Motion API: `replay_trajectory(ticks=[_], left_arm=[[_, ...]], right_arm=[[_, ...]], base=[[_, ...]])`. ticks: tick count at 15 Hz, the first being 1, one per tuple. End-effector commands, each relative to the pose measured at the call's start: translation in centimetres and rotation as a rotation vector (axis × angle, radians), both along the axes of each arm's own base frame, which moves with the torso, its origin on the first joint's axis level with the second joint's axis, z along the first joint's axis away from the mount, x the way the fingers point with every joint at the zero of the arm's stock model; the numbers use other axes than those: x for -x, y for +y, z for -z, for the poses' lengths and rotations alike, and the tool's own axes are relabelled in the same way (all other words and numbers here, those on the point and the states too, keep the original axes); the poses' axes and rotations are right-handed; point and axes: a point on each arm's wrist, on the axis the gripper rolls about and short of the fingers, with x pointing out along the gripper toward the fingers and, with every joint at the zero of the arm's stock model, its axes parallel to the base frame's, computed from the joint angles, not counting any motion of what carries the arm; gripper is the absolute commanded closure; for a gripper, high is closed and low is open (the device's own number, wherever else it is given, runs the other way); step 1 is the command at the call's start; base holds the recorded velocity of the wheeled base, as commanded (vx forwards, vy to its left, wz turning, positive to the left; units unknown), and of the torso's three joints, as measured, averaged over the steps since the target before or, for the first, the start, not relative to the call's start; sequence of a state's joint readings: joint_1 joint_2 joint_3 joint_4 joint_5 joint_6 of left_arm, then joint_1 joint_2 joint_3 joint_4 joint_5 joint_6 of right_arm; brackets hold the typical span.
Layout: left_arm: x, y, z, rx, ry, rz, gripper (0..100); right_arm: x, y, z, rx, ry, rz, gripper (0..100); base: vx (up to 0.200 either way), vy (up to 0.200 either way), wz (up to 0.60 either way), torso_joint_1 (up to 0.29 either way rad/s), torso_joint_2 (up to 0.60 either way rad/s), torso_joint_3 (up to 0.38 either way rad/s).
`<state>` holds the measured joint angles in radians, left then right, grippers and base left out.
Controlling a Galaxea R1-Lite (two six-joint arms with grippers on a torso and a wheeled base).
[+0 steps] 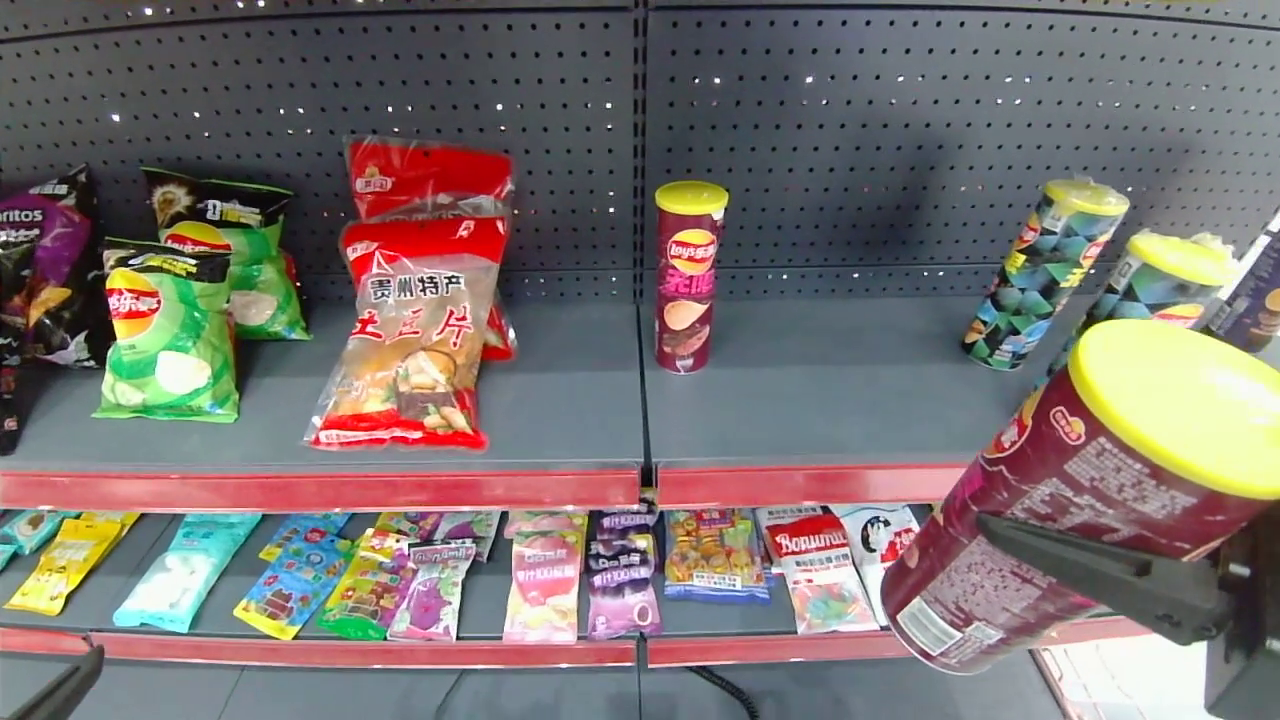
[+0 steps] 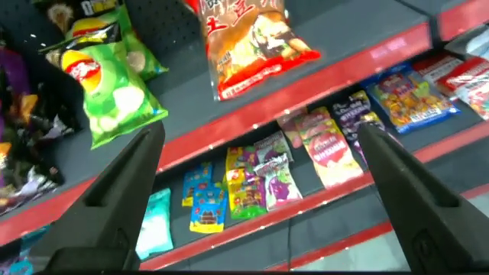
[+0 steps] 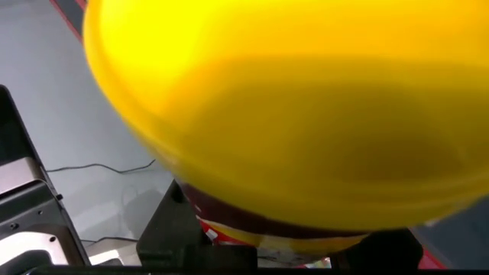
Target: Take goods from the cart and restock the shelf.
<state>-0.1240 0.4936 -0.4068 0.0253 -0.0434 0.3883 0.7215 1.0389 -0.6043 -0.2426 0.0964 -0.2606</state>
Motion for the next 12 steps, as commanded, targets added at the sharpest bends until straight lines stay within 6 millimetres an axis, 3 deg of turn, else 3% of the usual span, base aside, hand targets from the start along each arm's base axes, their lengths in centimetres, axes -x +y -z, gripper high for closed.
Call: replay_trajectory(ticks=[1, 5, 9, 12], left_arm=[[0.0, 0.0, 0.0, 0.000, 0.000, 0.000, 0], [0.0, 0.0, 0.0, 0.000, 0.000, 0.001, 0], [-0.1, -0.1, -0.1, 0.000, 0.004, 0.017, 0], [-1.4, -0.5, -0.6, 0.003, 0.048, 0.116, 0]], right_arm=[[0.2, -0.1, -0.1, -0.005, -0.006, -0.001, 100], [0.2, -0.1, -0.1, -0.005, -0.006, -0.001, 100], [0.7, -0.6, 0.1, -0.011, -0.013, -0.001, 100], [1.4, -1.2, -0.3, -0.032, -0.038, 0.002, 100]], base=[[0.200, 0.000, 0.00, 0.012, 0.00, 0.002], [0.200, 0.000, 0.00, 0.005, 0.00, 0.001], [0.000, 0.000, 0.00, 0.000, 0.00, 0.000], [0.000, 0.000, 0.00, 0.000, 0.00, 0.000]])
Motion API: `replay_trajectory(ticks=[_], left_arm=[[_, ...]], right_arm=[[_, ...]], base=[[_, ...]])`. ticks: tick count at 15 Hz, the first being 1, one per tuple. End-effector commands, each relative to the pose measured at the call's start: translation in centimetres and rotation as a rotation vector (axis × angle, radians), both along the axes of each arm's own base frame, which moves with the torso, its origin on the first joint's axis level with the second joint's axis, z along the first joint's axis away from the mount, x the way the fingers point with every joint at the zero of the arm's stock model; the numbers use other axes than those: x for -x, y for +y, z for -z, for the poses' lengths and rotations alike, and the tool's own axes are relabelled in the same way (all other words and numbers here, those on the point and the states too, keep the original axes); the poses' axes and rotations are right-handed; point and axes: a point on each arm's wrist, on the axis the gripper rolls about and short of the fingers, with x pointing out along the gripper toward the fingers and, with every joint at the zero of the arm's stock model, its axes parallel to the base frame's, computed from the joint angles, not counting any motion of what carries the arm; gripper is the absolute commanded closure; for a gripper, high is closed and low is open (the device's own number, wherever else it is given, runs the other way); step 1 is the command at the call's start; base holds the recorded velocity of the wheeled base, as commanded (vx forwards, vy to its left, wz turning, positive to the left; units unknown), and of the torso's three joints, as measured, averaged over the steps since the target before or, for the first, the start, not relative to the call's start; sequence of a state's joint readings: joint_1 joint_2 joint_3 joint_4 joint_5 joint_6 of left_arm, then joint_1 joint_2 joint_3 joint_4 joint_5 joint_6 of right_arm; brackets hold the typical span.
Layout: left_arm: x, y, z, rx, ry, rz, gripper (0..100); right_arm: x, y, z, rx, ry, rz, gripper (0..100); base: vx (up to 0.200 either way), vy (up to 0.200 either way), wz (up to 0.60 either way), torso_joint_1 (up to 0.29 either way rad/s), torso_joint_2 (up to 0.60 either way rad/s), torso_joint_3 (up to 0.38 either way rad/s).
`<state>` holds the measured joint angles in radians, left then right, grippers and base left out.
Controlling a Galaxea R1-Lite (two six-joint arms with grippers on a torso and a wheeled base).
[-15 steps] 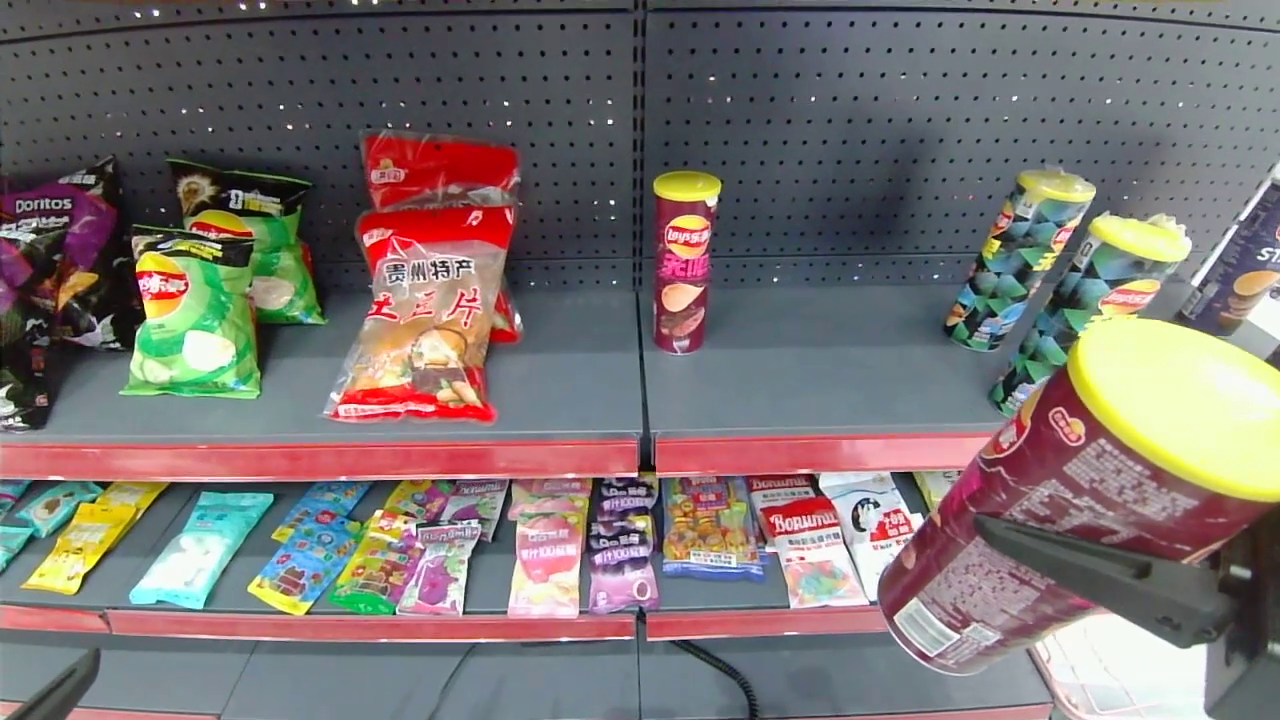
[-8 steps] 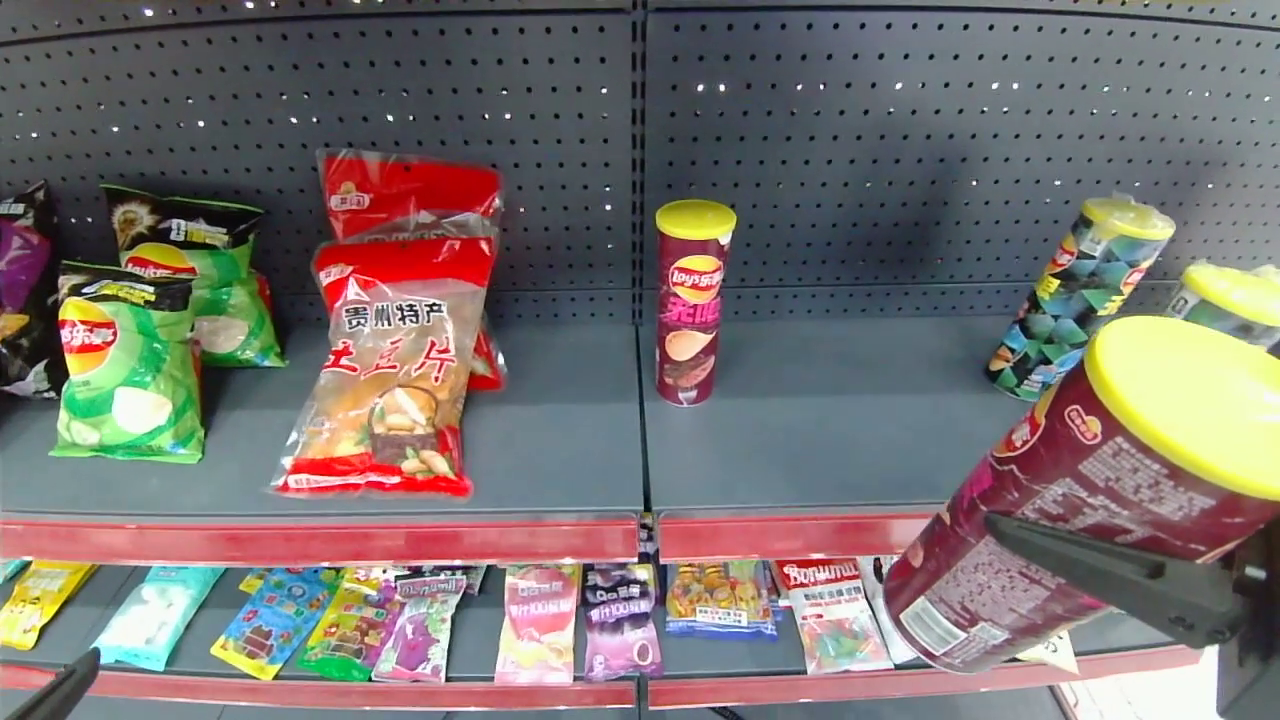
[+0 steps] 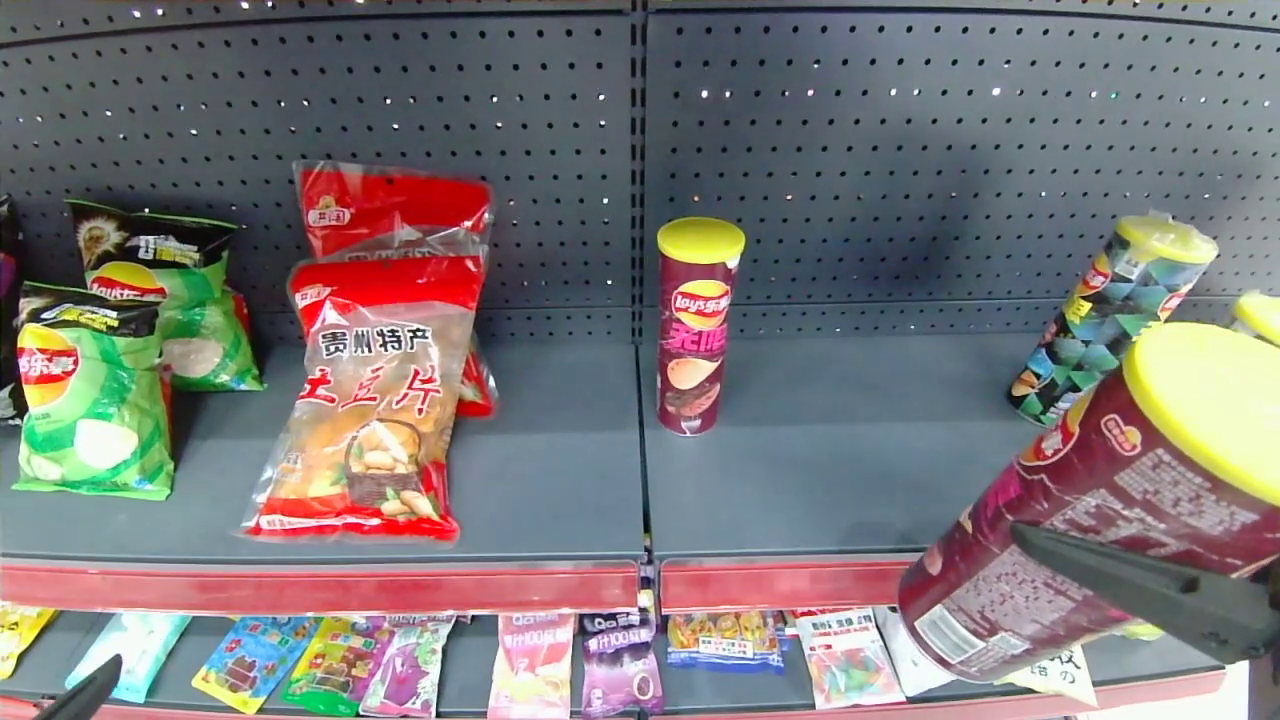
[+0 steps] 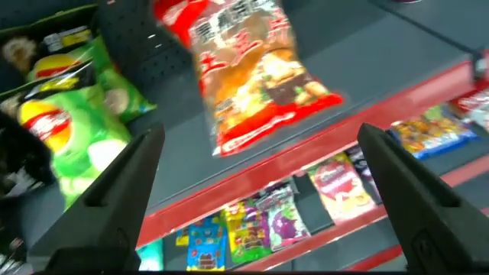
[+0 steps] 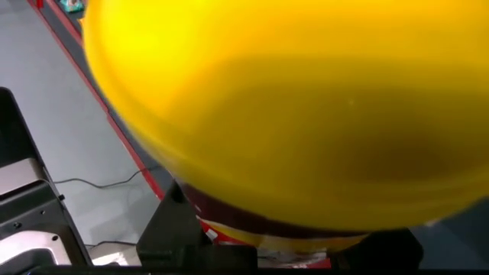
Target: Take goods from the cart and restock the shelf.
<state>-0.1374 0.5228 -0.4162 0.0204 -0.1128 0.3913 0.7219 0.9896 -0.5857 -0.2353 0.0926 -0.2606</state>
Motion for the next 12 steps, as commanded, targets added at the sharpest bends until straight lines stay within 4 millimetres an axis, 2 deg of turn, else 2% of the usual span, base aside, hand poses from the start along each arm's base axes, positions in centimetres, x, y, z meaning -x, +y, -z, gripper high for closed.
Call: replay_trajectory(ticks=[1, 4, 5, 6, 7, 8, 10, 12], left_arm=[[-1.9, -0.6, -1.2, 0.006, 0.043, 0.112, 0], [-6.2, -2.2, -3.5, 0.005, 0.108, 0.254, 0], [-9.5, -4.1, -4.7, 0.012, 0.108, 0.331, 0], [-11.0, -4.7, -5.1, 0.015, 0.114, 0.340, 0], [-14.5, -6.7, -5.7, 0.017, 0.142, 0.398, 0], [-17.0, -8.6, -5.8, 0.034, 0.179, 0.492, 0], [-21.2, -10.8, -7.0, 0.071, 0.183, 0.623, 0], [-24.8, -12.5, -7.0, 0.085, 0.195, 0.695, 0]], right_arm=[[0.7, -0.6, -0.5, -0.025, -0.031, 0.000, 100], [1.5, -1.3, 0.1, -0.021, -0.044, -0.001, 100], [1.6, -1.5, 0.6, -0.013, -0.037, 0.002, 100], [1.6, -1.4, 0.5, -0.016, -0.038, 0.003, 100], [1.4, -1.3, 0.3, -0.017, -0.039, 0.004, 100], [1.4, -1.3, 0.1, -0.020, -0.042, 0.006, 100], [1.2, -1.2, -0.4, -0.029, -0.053, 0.009, 100], [1.0, -1.1, -0.8, -0.034, -0.056, 0.023, 100]], base=[[0.000, 0.000, 0.00, 0.000, 0.00, 0.000], [0.000, 0.000, 0.00, 0.000, 0.00, 0.000], [0.000, 0.000, 0.00, 0.000, 0.00, 0.000], [0.000, 0.000, 0.00, 0.000, 0.00, 0.000], [0.000, 0.000, 0.00, 0.000, 0.00, 0.000], [0.000, 0.000, 0.00, 0.000, 0.00, 0.000], [0.000, 0.000, 0.00, 0.000, 0.00, 0.000], [0.000, 0.000, 0.00, 0.000, 0.00, 0.000]])
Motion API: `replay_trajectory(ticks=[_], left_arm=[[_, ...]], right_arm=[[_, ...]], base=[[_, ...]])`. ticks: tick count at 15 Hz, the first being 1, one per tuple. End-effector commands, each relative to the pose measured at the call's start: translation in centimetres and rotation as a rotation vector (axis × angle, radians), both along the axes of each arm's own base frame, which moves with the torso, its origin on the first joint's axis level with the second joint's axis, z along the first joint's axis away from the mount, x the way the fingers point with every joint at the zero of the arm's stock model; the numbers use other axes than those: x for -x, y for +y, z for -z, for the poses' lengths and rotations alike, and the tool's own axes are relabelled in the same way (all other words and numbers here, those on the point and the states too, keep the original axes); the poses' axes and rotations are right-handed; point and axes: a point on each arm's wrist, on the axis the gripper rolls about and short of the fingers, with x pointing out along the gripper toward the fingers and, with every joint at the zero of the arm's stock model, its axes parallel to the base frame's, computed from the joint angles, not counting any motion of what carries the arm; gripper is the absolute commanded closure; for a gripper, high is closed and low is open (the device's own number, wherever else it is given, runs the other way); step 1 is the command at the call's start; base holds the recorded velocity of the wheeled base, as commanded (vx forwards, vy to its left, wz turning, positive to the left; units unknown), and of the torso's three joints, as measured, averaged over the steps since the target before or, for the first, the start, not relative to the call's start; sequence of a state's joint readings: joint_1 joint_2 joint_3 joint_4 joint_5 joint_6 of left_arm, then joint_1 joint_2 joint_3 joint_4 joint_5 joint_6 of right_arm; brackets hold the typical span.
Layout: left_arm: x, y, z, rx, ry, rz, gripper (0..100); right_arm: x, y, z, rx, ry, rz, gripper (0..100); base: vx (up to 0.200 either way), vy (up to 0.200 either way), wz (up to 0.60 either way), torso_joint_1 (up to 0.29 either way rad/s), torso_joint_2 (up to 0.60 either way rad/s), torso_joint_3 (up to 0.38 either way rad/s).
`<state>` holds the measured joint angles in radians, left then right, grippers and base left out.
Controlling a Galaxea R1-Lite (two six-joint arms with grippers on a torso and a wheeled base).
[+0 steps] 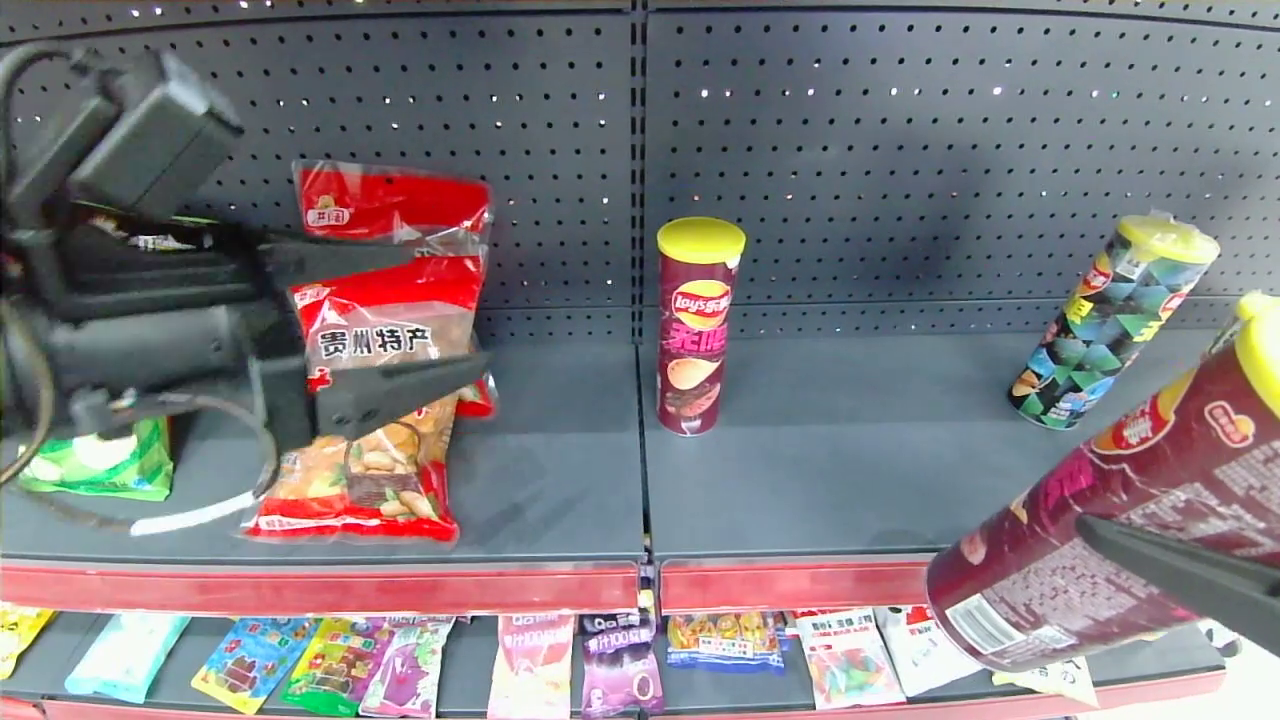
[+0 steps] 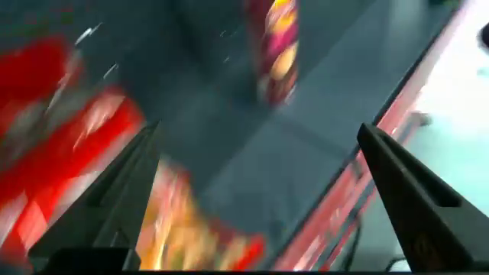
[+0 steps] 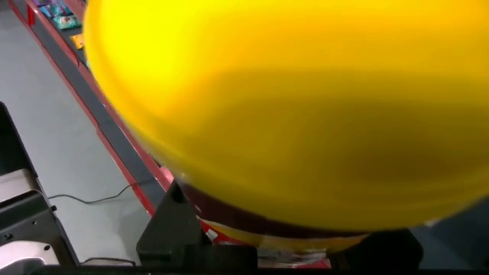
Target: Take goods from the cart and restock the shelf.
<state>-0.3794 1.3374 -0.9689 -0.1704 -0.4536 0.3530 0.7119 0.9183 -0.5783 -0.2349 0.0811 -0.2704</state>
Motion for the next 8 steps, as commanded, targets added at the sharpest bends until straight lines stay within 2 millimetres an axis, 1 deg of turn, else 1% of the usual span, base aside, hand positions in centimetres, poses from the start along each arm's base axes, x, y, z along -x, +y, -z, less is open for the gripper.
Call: replay_trajectory(ticks=[1, 3, 5, 6, 8], left_arm=[[-8.1, -4.6, 1.9, 0.003, 0.098, 0.168, 0], [-8.9, -5.5, 2.9, -0.001, 0.123, 0.215, 0], [-9.6, -5.8, 3.5, -0.004, 0.138, 0.222, 0], [-10.3, -6.1, 3.8, -0.006, 0.143, 0.222, 0], [-11.2, -6.5, 3.9, -0.004, 0.138, 0.230, 0]], right_arm=[[-0.3, 0.2, -0.3, -0.002, -0.003, 0.008, 100], [-0.4, 0.3, -0.4, -0.002, -0.001, 0.011, 100], [-0.6, 0.3, -0.5, -0.001, 0.000, 0.018, 100], [-0.6, 0.3, -0.5, 0.000, 0.001, 0.018, 100], [-0.6, 0.4, -0.3, 0.003, 0.005, 0.020, 100]], base=[[0.000, 0.000, 0.00, 0.000, 0.00, 0.000], [0.000, 0.000, 0.00, 0.000, 0.00, 0.000], [0.000, 0.000, 0.00, 0.000, 0.00, 0.000], [0.000, 0.000, 0.00, 0.000, 0.00, 0.000], [0.000, 0.000, 0.00, 0.000, 0.00, 0.000]])
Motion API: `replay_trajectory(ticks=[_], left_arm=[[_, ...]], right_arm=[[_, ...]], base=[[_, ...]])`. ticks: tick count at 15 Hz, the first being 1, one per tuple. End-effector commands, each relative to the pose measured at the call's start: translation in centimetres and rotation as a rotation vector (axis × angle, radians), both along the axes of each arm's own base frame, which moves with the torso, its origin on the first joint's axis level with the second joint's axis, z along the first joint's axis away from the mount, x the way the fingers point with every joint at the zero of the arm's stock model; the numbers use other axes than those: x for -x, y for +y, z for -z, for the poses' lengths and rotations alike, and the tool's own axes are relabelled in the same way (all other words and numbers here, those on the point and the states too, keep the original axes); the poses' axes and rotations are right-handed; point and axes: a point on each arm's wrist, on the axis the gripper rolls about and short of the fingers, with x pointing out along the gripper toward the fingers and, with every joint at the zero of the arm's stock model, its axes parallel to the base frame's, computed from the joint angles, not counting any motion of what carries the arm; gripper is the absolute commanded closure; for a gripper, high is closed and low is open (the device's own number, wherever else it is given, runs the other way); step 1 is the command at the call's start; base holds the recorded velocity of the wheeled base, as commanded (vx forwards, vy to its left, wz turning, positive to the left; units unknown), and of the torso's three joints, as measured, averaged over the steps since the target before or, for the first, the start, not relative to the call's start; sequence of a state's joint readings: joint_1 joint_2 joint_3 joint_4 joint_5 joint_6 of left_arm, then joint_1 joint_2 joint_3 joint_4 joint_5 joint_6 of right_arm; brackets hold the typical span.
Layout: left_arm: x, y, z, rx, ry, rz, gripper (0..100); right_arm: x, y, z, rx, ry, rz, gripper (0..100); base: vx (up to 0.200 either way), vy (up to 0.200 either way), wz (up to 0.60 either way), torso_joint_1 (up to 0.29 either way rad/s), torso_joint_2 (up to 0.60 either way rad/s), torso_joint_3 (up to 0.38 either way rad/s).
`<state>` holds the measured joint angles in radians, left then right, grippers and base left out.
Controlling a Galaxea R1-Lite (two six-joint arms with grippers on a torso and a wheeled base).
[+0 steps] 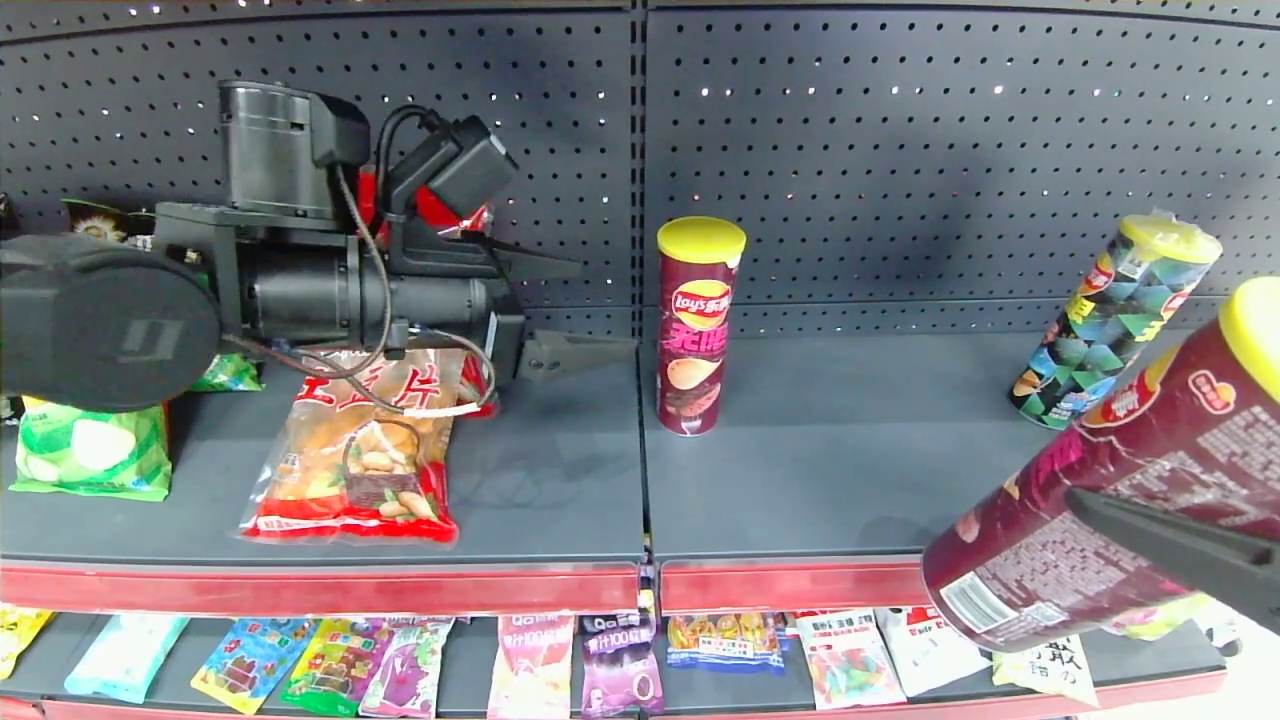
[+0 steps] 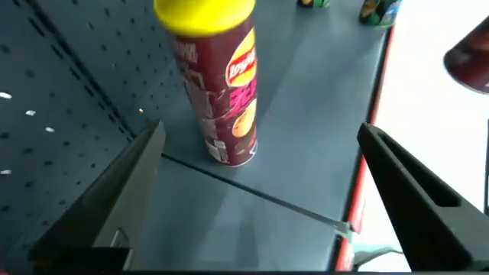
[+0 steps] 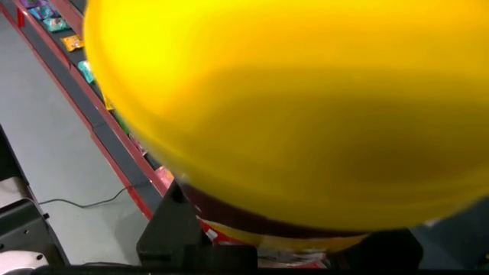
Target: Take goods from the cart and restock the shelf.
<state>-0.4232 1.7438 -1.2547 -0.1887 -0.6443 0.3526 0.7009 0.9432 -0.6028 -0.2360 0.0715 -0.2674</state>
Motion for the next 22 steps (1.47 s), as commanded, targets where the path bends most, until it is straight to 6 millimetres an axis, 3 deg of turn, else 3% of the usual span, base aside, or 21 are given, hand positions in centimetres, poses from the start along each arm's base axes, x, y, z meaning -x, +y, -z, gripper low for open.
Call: replay_trajectory(ticks=[1, 13, 18, 22], left_arm=[[-2.3, -1.1, 1.1, -0.006, 0.019, 0.009, 0], [-7.8, -3.6, 2.5, 0.010, -0.019, 0.046, 0], [-8.9, -4.3, 3.3, 0.013, -0.013, 0.057, 0], [-8.5, -6.1, 3.1, 0.024, -0.016, 0.095, 0]], right_arm=[[-0.1, 0.1, 0.1, 0.006, 0.005, -0.001, 100], [-0.2, 0.1, 0.0, 0.003, 0.005, 0.008, 100], [-0.4, 0.0, 0.1, 0.005, 0.007, 0.019, 100], [-0.5, 0.0, 0.2, 0.009, 0.014, 0.024, 100]], base=[[0.000, 0.000, 0.00, 0.000, 0.00, 0.000], [0.000, 0.000, 0.00, 0.000, 0.00, 0.000], [0.000, 0.000, 0.00, 0.000, 0.00, 0.000], [0.000, 0.000, 0.00, 0.000, 0.00, 0.000]])
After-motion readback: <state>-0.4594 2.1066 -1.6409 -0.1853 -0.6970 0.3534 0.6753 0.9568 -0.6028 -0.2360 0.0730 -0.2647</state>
